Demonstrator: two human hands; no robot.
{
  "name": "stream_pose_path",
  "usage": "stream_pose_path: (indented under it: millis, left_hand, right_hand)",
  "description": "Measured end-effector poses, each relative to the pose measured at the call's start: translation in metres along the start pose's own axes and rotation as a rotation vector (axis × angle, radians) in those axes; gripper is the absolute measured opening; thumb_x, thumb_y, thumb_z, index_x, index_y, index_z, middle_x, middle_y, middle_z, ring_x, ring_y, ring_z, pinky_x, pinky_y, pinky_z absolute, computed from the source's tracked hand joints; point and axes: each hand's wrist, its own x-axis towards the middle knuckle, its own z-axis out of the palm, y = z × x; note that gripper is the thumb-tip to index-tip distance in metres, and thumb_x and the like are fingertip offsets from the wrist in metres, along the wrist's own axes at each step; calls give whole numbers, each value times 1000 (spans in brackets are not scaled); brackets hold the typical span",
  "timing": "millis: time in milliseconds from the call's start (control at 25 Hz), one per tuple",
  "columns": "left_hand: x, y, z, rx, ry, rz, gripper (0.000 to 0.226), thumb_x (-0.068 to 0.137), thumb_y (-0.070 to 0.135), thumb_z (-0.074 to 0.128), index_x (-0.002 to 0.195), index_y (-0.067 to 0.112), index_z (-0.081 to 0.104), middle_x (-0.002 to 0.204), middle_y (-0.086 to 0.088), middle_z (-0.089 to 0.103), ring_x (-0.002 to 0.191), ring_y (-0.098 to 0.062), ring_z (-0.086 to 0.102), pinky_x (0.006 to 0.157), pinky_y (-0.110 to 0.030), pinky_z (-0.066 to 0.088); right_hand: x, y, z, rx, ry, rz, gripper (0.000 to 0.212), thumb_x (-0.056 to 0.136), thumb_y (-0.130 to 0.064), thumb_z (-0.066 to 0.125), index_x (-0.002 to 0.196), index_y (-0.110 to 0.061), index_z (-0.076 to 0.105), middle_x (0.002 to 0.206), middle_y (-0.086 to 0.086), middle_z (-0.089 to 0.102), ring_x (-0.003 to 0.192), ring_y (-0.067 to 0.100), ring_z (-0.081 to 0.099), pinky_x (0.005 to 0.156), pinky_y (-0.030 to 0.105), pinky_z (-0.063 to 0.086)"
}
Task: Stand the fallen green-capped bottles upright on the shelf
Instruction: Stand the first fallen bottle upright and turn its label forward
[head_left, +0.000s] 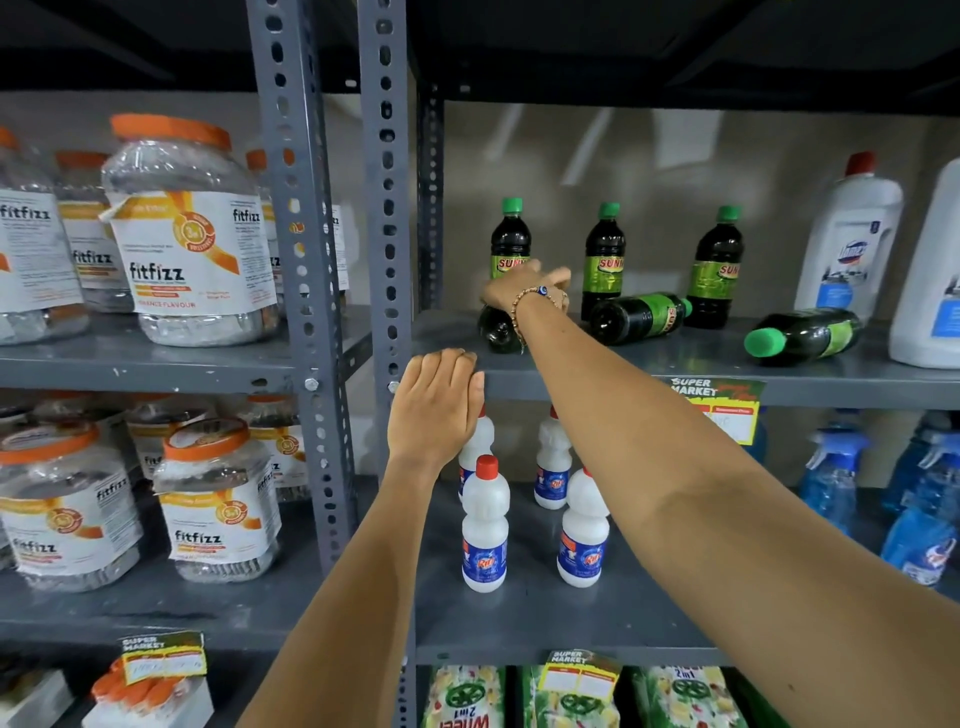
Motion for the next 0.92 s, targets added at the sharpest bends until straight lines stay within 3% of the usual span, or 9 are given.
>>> stream_pose_path:
  millis: [80,160,240,280,320,440,600,760,920]
  left_hand:
    - [1,0,1,-3,-1,5,39,99,27,30,103,7,64,97,-7,67,84,-25,61,84,-32,36]
    - [1,-1,1,4,1,3,38,99,27,31,102,7,64,97,-7,67,83,-25,61,84,-32,36]
    - [1,-1,1,3,-8,0,42,100,28,28,103,8,64,98,-7,67,84,-25,62,84,-32,38]
    - [1,-1,1,5,-17,-4,45,101,29,24,103,8,63,98,-6,67,84,-24,62,84,-32,40]
    - [0,0,1,11,-21,-9,47,102,30,21,103,9,63,97,-6,67,84,-24,61,83,-33,42]
    - [0,1,0,3,-30,-15,51,102,32,16,101,9,62,94,-6,66,82,-24,60,82,-35,45]
    - [0,1,1,-1,-31,-27,47,102,33,19,101,11,60,95,-6,66,84,-24,60,84,-34,42]
    - [0,4,2,-18,-47,-57,47,102,33,18,102,11,60,97,-6,66,86,-24,60,85,-35,45]
    - [0,4,1,-41,-53,-66,51,102,34,15,103,10,60,98,-6,66,87,-24,60,84,-35,45]
  right_hand:
    - [2,3,-3,-15,-20,16,74,78,-40,67,134,-11,29,138,18,23,121,42,43,86,41,48]
    - [7,6,-8,-26,-108,-18,87,66,-46,71,134,-9,33,131,11,37,101,27,55,66,30,47]
    - [15,12,-7,13,-135,-68,81,60,-50,68,125,-8,46,117,5,50,71,17,52,49,23,39]
    - [18,16,-5,70,-129,-66,74,63,-49,65,122,-8,49,115,3,52,68,16,51,47,23,37]
    - [15,20,-4,131,-122,-62,72,67,-48,61,123,-6,47,117,4,54,73,16,55,49,23,40]
    - [-11,39,-6,329,-10,-124,74,81,-46,57,131,2,30,112,8,54,99,25,59,75,31,48]
    - [-49,72,-7,478,150,-343,63,91,-40,52,133,0,25,106,8,59,96,28,60,74,30,40]
    - [-54,87,-17,422,42,-410,71,90,-35,61,140,-5,22,126,10,57,111,27,56,86,34,42]
    - [-44,79,-19,419,-92,-345,55,82,-24,72,123,-8,39,122,10,59,113,27,58,88,34,48]
